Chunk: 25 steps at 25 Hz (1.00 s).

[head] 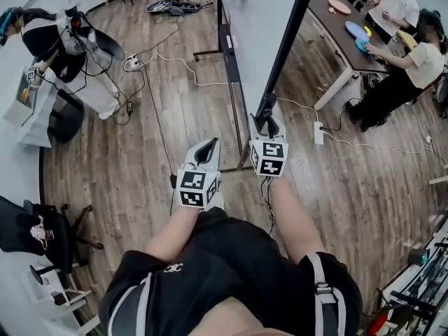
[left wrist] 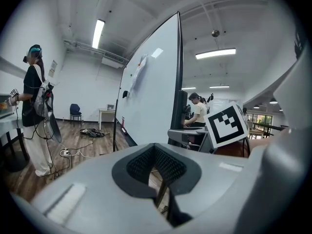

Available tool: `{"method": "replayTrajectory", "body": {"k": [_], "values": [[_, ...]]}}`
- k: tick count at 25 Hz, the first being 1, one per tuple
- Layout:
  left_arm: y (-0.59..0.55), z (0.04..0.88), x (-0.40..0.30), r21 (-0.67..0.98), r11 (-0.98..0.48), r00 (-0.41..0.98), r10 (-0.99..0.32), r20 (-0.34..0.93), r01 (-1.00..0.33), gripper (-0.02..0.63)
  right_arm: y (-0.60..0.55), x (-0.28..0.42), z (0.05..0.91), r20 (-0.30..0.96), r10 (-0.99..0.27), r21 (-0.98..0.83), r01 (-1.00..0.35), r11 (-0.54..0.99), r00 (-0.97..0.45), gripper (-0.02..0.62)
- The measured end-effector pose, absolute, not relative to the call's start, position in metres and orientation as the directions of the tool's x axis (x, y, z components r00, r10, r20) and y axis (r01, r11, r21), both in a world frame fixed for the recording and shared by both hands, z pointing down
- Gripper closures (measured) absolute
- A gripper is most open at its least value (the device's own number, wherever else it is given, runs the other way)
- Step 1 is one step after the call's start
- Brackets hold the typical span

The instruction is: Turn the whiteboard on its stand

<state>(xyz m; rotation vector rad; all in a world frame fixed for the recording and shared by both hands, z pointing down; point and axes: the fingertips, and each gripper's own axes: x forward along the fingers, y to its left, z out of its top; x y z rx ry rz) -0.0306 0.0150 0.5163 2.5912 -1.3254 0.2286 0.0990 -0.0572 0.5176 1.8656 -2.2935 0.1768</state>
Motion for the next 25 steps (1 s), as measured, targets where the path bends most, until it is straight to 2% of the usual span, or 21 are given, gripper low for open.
{"method": "replayTrajectory", "body": {"k": [16, 22, 25], "values": [[0.04, 0.499, -0.033, 0.092, -0.553, 0.559, -0.801, 0.216, -0.828, 0.598, -0.015, 0.099, 0.517, 0.212, -0.953, -0.005, -0.976, 0.22, -0.216, 0.4], [0.049, 0.497, -0.029, 0.084, -0.558, 0.562, -0.799, 0.216, -0.826, 0.598, 0.03, 0.102, 0.489, 0.077, -0.953, -0.065, -0.955, 0.288, -0.293, 0.374], [0.055, 0.499, -0.022, 0.084, -0.567, 0.57, -0.791, 0.224, -0.82, 0.598, 0.054, 0.117, 0.458, -0.038, -0.964, -0.057, -0.962, 0.266, -0.264, 0.384]]}}
